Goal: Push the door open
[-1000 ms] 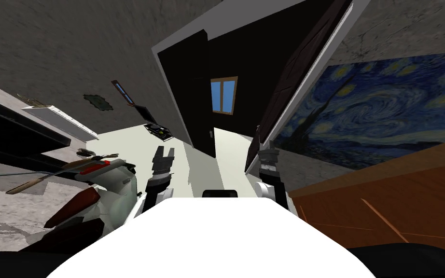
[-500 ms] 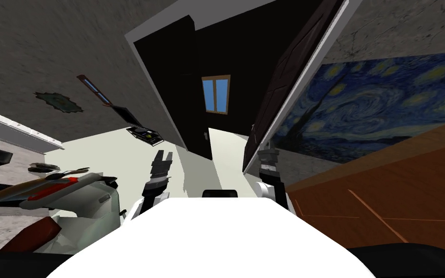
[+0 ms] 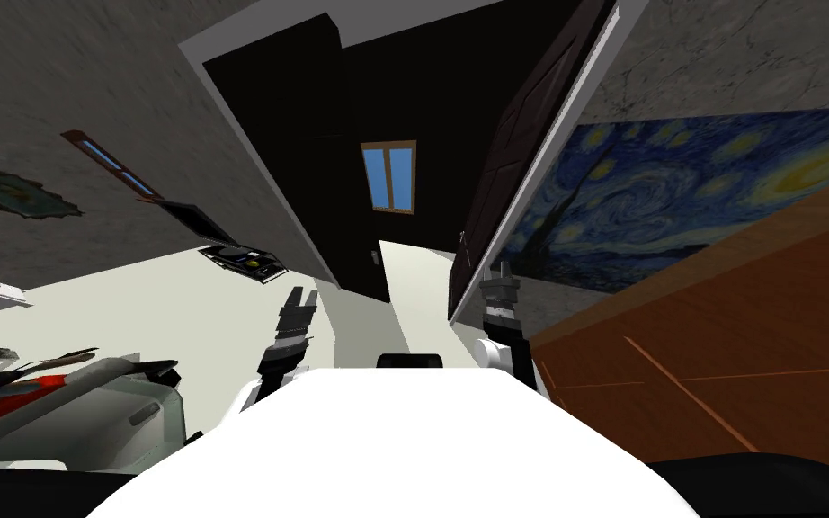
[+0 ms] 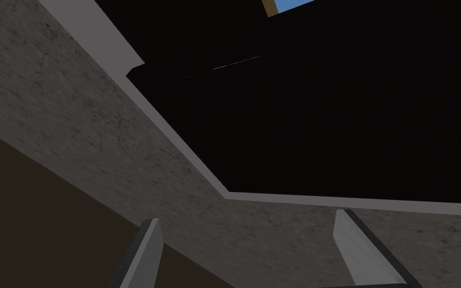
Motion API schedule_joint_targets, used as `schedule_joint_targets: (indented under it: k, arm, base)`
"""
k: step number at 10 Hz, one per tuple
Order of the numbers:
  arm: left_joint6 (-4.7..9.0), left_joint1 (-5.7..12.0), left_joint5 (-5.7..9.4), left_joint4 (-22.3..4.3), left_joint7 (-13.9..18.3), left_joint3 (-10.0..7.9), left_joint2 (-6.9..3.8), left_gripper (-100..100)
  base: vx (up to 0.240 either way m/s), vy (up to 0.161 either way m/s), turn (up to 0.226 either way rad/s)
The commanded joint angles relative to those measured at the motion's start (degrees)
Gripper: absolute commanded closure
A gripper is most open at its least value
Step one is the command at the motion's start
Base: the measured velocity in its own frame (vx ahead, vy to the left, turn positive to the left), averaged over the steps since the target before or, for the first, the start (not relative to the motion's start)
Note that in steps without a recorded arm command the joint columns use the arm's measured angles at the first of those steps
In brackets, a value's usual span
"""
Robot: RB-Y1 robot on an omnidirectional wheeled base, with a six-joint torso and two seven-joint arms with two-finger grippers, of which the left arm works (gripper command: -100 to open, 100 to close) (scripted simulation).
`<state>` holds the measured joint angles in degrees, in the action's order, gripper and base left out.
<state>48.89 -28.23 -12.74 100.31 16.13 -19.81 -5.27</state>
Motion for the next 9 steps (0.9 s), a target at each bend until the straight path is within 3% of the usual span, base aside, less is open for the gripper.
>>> schedule_joint_targets:
  k: [1,9]
  arm:
    - [1.12,-0.13,-0.80,-2.0,0.8,-1.22,-0.09,-100]
    - [5.52,-0.10,-4.90,-11.6,4.6,-7.08,-0.04,-100]
  base:
    - [0.099,0.043,-0.185]
    - [0.089,0.047,-0.177]
